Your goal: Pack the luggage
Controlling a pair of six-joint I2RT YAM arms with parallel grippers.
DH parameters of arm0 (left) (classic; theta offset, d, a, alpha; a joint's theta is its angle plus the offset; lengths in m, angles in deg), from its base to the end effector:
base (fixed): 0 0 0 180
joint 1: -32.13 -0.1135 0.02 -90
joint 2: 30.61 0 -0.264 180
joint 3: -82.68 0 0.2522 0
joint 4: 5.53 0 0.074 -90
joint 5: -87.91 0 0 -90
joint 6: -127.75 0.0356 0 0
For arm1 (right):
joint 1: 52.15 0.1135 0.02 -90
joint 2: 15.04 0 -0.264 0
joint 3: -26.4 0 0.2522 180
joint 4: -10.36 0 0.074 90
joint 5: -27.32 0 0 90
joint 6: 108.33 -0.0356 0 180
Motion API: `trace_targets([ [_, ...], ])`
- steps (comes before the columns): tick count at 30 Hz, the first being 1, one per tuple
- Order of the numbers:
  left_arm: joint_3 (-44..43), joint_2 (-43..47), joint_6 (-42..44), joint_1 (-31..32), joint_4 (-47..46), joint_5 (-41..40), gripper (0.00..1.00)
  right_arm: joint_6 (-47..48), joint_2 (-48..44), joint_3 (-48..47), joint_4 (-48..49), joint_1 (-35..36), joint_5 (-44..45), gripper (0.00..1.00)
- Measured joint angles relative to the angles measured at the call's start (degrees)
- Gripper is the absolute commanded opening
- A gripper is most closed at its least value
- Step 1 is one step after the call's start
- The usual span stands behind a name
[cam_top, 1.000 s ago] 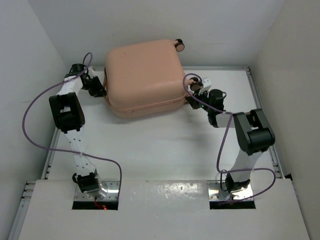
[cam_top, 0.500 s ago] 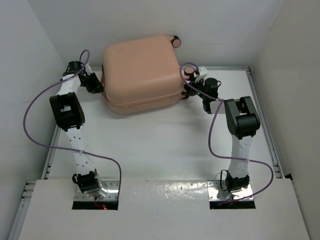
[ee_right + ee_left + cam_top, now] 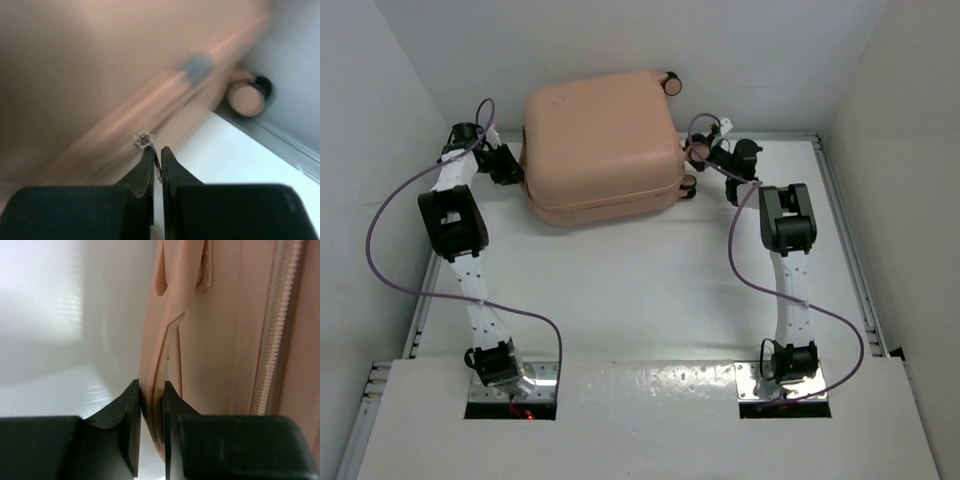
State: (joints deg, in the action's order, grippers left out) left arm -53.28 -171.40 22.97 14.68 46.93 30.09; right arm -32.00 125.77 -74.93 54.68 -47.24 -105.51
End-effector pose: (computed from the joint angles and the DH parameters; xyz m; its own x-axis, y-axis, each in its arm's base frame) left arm 0.5133 0.1415 0.1715 -0.7814 -0.4720 -0.4082 -0.1847 0.7998 -0.5712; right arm 0.5150 0.0685 0.1284 -0.0927 0.1660 -0.9818 -0.7367 0.6519 0.1798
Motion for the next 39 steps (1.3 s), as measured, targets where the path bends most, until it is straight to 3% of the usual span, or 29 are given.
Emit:
trace_targets([
  [4,0.0,-0.2,0.3,-0.4,-1.1,0.6,0.0,-4.7,11.0,-19.1,-7.5,2.3,10.7,0.0],
  [6,0.1,-0.3,0.4,-0.6,-2.2,1.0,0.03,-5.4,13.9,-24.3,-9.2,3.5,15.8,0.0],
  [8,0.5,-0.3,0.4,-0.8,-3.7,1.5,0.21,-5.9,16.1,-28.5,-10.8,4.2,18.5,0.0],
  [9,0.7,-0.2,0.4,-1.0,-4.3,2.0,0.39,-6.1,17.0,-30.2,-11.3,4.4,19.5,0.0],
  [10,1.1,-0.2,0.9,-1.2,-5.3,2.5,0.46,-6.3,17.7,-31.2,-11.5,4.7,20.4,0.0],
  [11,1.4,-0.2,1.5,-1.6,-6.2,2.9,0.61,-6.4,17.8,-31.3,-11.6,4.9,21.2,0.0],
  [13,3.3,-0.1,2.0,-2.6,-8.7,3.2,0.73,-6.5,17.6,-30.4,-10.8,5.2,22.2,0.0],
  [14,4.7,0.3,1.8,-3.0,-10.4,3.8,0.83,-6.6,17.2,-29.2,-9.8,5.3,22.8,0.0],
  [15,6.2,0.8,1.6,-3.5,-12.3,4.1,1.0,-6.7,16.6,-27.4,-8.3,5.4,23.4,0.0],
  [23,14.8,11.0,0.8,-5.7,-21.9,0.4,1.0,-7.5,2.8,-3.6,-0.2,5.9,23.2,0.0],
  [29,20.2,31.5,5.2,-9.6,-25.4,-5.0,1.0,-8.7,-0.8,3.3,2.8,7.6,21.5,0.0],
  [34,27.6,47.3,9.9,-7.8,-26.3,-7.0,1.0,-9.4,-3.6,7.4,3.0,9.1,21.9,0.0],
  [39,37.3,54.8,14.1,-4.5,-21.9,-7.6,1.0,-10.9,-5.2,10.6,3.8,12.0,22.3,0.0],
])
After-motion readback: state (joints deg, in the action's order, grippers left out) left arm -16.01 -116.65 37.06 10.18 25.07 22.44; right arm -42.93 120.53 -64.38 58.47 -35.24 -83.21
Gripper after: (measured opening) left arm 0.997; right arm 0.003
